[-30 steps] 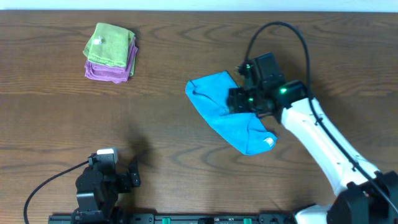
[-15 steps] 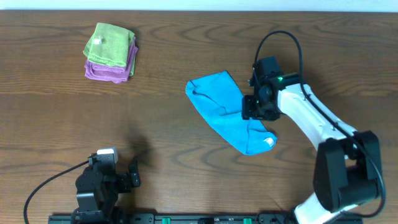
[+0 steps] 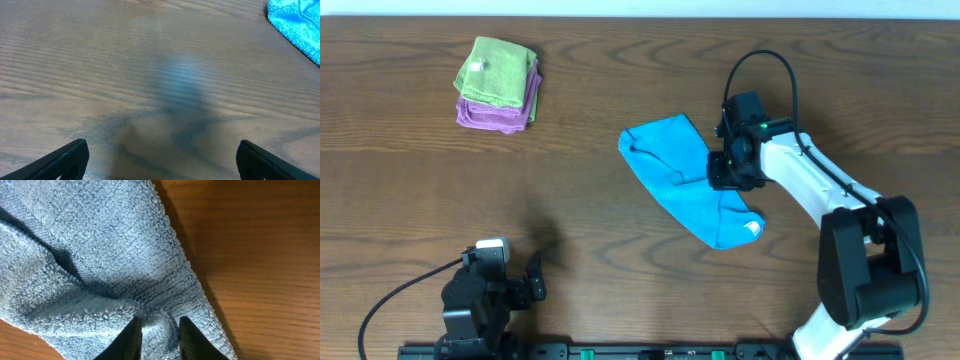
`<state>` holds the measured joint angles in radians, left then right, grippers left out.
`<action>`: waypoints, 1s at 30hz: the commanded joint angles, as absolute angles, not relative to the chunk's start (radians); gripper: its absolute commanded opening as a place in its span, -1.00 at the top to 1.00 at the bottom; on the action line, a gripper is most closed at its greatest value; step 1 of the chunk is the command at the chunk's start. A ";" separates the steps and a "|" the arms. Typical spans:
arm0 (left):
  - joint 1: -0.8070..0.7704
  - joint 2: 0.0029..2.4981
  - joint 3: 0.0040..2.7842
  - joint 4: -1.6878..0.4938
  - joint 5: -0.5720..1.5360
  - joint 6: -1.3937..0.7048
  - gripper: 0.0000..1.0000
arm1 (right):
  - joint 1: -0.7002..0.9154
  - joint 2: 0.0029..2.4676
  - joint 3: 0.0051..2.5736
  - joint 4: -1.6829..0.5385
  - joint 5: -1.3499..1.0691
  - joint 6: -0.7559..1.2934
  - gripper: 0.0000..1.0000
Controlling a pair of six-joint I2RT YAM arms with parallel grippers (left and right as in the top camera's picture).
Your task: Fold the cloth
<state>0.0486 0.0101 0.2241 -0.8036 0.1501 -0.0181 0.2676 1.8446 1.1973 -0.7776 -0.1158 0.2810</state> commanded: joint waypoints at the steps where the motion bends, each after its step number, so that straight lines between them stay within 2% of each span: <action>1: 0.044 0.004 0.216 -0.864 0.139 0.004 -0.90 | 0.262 1.851 1.193 -0.778 -0.133 0.272 0.80; 2: 0.044 0.004 0.216 -0.864 0.139 0.004 -0.90 | 0.262 1.851 1.193 -0.778 -0.140 0.272 0.95; 3: 0.044 0.004 0.216 -0.864 0.139 0.004 -0.90 | 0.262 1.851 1.193 -0.778 -0.143 0.271 0.97; 8: 0.044 0.004 0.216 -0.864 0.139 0.004 -0.90 | 0.312 1.782 1.195 -0.800 -0.263 0.167 0.98; 14: 0.044 0.004 0.216 -0.864 0.139 0.004 -0.91 | 0.517 1.632 1.195 -0.813 -0.263 0.172 0.97; 27: 0.044 0.004 0.216 -0.864 0.139 0.004 -0.90 | 0.848 1.689 1.195 -0.649 -0.348 0.258 0.97; 28: 0.044 0.004 0.216 -0.864 0.139 0.004 -0.90 | 0.863 1.697 1.195 -0.634 -0.357 0.258 0.90; 30: 0.044 0.004 0.216 -0.864 0.139 0.004 -0.90 | 0.893 1.707 1.195 -0.601 -0.376 0.258 0.50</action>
